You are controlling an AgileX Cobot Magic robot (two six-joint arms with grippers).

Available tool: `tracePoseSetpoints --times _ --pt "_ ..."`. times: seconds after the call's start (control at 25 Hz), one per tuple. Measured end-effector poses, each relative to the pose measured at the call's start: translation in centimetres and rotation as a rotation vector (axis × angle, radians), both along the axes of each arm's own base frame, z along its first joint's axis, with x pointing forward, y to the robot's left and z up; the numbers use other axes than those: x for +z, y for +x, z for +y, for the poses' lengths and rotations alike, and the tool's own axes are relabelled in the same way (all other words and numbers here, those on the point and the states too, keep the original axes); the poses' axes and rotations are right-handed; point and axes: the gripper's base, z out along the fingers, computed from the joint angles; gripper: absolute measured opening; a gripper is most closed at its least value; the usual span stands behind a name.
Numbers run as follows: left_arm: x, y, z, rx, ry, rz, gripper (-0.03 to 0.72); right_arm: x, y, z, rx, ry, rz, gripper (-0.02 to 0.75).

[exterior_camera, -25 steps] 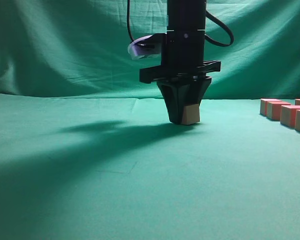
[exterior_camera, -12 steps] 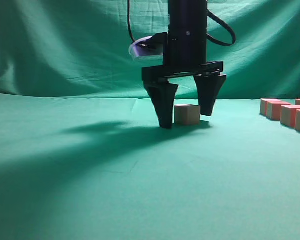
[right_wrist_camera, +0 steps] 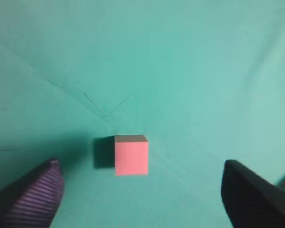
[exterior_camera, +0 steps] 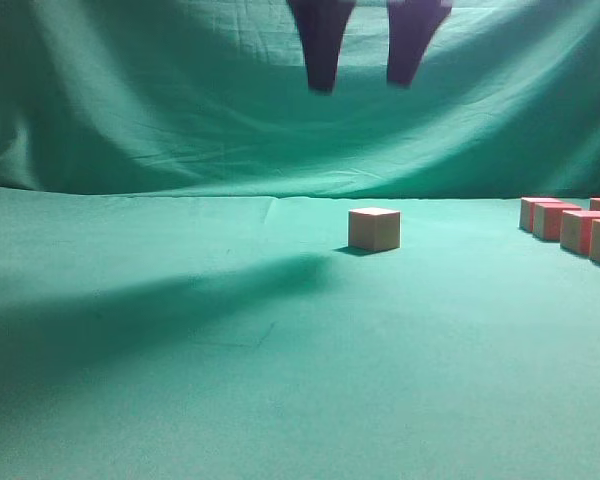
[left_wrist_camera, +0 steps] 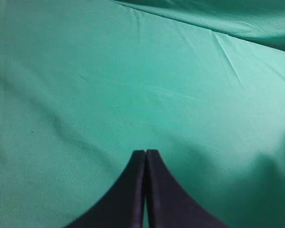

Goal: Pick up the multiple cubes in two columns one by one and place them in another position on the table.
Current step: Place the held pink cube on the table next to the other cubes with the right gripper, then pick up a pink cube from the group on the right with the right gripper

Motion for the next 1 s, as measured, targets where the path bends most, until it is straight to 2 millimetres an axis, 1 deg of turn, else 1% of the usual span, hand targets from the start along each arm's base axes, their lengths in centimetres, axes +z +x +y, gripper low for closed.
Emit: tracePoseSetpoints --times 0.04,0.08,0.16,0.2,0.24,0.28,0.32,0.36,0.52,0.72,0.8,1.0 --pt "0.0 0.0 0.0 0.0 0.0 0.0 0.0 1.5 -0.5 -0.3 -0.007 0.02 -0.028 0.626" --pt "0.0 0.0 0.0 0.0 0.0 0.0 0.0 2.9 -1.1 -0.7 -0.016 0.038 -0.052 0.617" --pt "0.0 0.0 0.0 0.0 0.0 0.0 0.0 5.0 -2.4 -1.5 -0.027 0.062 -0.083 0.619" --pt "0.0 0.0 0.0 0.0 0.0 0.0 0.0 6.1 -3.2 -2.0 -0.031 0.073 -0.097 0.574" --pt "0.0 0.0 0.0 0.0 0.0 0.0 0.0 7.0 -4.1 -2.5 -0.033 0.082 -0.11 0.585" --pt "0.0 0.0 0.0 0.0 0.0 0.0 0.0 7.3 -4.9 -3.0 -0.034 0.08 -0.107 0.585" --pt "0.0 0.0 0.0 0.0 0.0 0.0 0.0 7.7 -5.8 -3.6 -0.036 0.079 -0.107 0.534" --pt "0.0 0.0 0.0 0.0 0.0 0.0 0.0 8.0 -6.7 -4.2 -0.038 0.07 -0.106 0.528" --pt "0.0 0.0 0.0 0.0 0.0 0.0 0.0 7.7 -9.5 -6.5 -0.082 0.018 -0.096 0.534" --pt "0.0 0.0 0.0 0.0 0.0 0.0 0.0 5.5 -11.7 -9.3 -0.198 -0.086 -0.074 0.534" --pt "0.0 0.0 0.0 0.0 0.0 0.0 0.0 4.7 -12.0 -10.9 -0.267 -0.101 -0.055 0.534" --pt "0.0 0.0 0.0 0.0 0.0 0.0 0.0 1.9 -12.0 -16.5 -0.497 -0.132 0.049 0.534"
